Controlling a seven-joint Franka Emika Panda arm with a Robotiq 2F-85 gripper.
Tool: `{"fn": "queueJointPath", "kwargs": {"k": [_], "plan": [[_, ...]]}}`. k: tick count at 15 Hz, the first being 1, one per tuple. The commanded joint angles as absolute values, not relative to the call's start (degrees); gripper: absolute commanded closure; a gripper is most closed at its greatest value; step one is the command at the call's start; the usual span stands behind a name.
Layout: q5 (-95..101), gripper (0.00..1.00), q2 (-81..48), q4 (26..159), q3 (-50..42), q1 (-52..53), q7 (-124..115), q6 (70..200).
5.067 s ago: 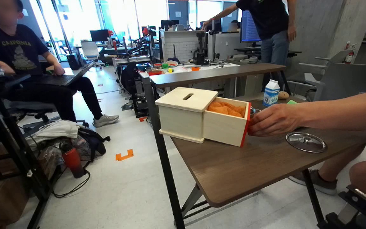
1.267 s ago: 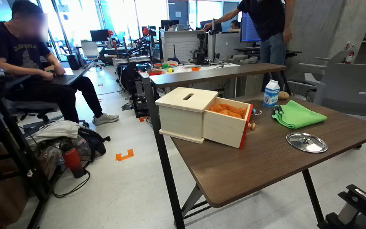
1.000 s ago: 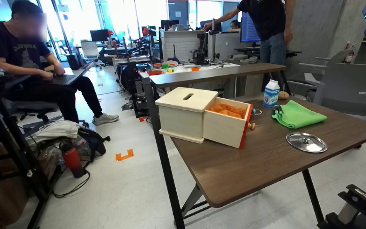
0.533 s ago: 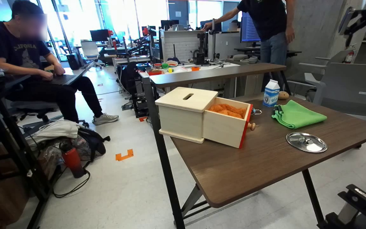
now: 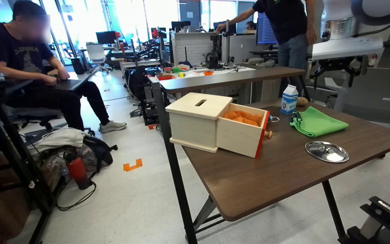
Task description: Put the brown circular object in the drawer
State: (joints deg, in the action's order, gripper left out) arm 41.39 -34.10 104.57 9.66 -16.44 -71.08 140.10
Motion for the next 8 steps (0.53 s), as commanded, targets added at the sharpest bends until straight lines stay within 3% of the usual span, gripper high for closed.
{"fn": "queueJointPath", "kwargs": {"k": [1,2,3,8], "plan": [[37.46,0.00,-42.78,90.29,20.94,-23.64,-55.99,132.30],[36.57,0.00,-43.69,88.08,23.68,-25.26,-52.09,130.08],[30.89,0.00,-38.60,95.46,8.69,-13.70,-55.46,137.89],[28.88,0.00,-40.14,90.48,11.81,-16.55,-49.40,135.01]]}}
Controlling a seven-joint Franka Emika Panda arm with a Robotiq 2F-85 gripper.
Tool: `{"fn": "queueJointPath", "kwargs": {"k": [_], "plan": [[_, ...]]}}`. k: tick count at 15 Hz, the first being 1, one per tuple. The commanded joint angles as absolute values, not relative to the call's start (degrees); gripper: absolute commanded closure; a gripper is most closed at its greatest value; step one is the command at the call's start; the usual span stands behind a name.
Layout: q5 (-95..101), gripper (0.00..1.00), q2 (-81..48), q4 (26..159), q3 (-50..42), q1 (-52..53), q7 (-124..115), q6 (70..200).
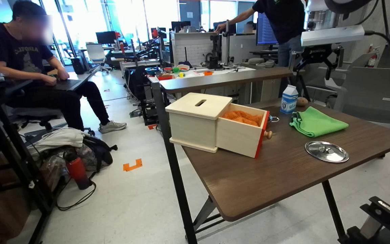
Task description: Put the brown circular object in the drawer
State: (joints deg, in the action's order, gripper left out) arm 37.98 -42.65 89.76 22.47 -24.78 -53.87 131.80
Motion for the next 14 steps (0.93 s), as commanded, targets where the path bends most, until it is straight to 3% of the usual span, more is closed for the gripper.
{"fn": "queueJointPath", "kwargs": {"k": [1,3,9,14], "plan": [[28.85,0.00,-40.23,90.48,11.89,-16.55,-49.39,135.01],[29.77,0.00,-40.28,90.80,11.50,-16.38,-49.34,135.55],[20.16,0.00,-43.71,86.31,-3.94,-4.83,-47.30,139.76],[16.21,0.00,-50.63,79.35,-8.27,-1.58,-43.98,139.98]]}}
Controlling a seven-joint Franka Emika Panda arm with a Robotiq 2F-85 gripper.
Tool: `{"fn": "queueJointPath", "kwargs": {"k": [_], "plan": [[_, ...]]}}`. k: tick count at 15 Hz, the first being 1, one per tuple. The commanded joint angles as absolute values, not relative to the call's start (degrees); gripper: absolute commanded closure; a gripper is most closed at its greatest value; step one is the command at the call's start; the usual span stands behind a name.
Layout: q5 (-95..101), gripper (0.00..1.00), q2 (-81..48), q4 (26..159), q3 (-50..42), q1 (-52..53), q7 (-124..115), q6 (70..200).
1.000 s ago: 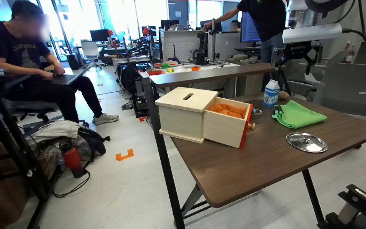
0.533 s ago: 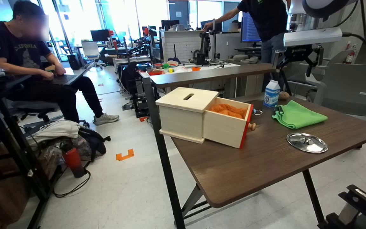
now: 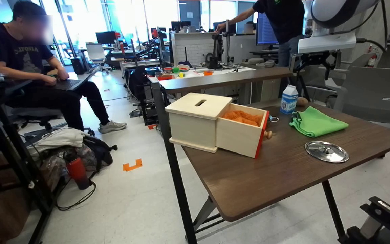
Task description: Put the brown circular object in the drawer
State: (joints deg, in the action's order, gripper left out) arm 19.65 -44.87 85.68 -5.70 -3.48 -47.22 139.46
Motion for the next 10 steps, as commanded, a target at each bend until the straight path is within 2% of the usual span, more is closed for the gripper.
{"fn": "queueJointPath", "kwargs": {"k": [1,10], "plan": [[15.45,0.00,-52.23,77.64,-8.60,-1.35,-43.45,139.68],[7.66,0.00,-66.61,57.66,-8.45,-1.96,-34.29,131.52]]}}
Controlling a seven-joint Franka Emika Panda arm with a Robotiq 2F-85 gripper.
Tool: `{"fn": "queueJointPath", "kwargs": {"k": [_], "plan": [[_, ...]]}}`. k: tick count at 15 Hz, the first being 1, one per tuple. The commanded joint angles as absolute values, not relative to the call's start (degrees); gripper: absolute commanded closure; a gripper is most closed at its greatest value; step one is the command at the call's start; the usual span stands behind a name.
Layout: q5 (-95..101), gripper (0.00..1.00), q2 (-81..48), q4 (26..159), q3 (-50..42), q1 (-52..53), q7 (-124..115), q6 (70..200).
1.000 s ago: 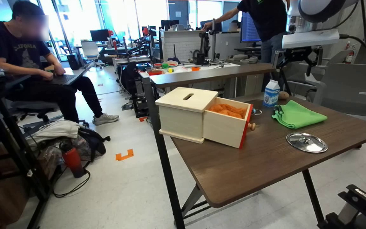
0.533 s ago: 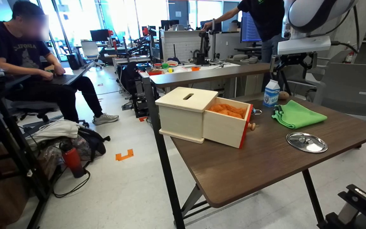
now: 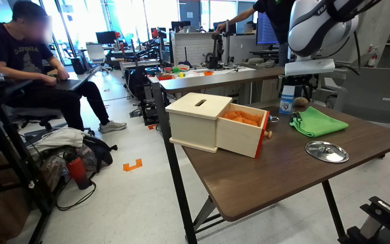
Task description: Put the brown circular object in the drawer
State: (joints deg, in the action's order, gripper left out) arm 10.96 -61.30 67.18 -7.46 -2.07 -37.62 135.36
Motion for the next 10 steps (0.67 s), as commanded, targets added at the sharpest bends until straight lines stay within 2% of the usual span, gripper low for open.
{"fn": "queueJointPath", "kwargs": {"k": [1,10], "plan": [[7.24,0.00,-67.84,55.55,-8.64,-2.01,-33.97,130.60],[6.51,0.00,-76.55,40.98,-11.20,-3.82,-35.07,123.44]]}}
